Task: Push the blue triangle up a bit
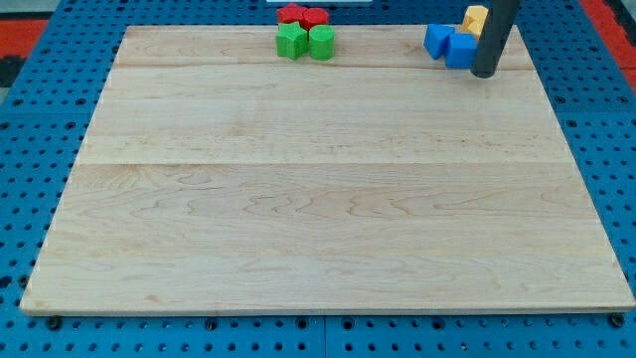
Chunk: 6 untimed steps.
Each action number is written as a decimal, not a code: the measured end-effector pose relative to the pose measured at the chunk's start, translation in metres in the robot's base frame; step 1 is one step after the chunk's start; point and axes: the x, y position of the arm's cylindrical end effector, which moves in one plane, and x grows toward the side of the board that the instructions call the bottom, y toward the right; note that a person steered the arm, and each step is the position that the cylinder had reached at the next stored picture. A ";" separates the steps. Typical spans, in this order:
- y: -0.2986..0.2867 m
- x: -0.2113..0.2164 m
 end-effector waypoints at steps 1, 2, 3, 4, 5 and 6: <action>-0.025 -0.016; -0.032 -0.037; -0.032 -0.049; -0.043 -0.027; -0.074 -0.013; -0.083 -0.052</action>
